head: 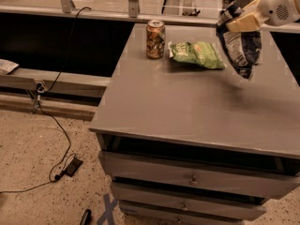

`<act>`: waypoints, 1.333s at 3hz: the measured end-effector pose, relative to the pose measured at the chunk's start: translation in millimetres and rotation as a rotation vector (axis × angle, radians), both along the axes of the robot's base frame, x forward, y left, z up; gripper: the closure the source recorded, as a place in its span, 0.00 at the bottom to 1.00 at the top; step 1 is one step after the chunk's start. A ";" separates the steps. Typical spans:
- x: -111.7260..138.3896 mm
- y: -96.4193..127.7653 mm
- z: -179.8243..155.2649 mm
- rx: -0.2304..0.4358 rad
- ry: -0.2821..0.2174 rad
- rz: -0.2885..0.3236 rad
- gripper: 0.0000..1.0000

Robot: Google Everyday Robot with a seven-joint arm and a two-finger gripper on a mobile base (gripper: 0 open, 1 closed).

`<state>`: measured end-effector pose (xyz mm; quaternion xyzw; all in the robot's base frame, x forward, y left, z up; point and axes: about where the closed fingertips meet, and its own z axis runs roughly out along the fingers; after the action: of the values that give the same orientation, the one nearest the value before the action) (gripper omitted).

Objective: Move blue chip bag near green jalapeno chip bag

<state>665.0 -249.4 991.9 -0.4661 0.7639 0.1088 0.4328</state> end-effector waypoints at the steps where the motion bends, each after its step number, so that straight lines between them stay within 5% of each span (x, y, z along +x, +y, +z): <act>1: 24.9 16.3 -11.0 0.026 -0.009 -0.010 0.82; 3: 58.0 8.3 -21.9 -0.052 -0.022 -0.183 0.35; 4: 59.8 9.4 -25.6 -0.052 -0.018 -0.187 0.12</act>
Offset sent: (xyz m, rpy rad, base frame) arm 0.0662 0.0058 -0.0224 -0.0820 -0.0441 -0.2121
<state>724.8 -239.9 966.3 -0.4047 0.8028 0.0441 0.4357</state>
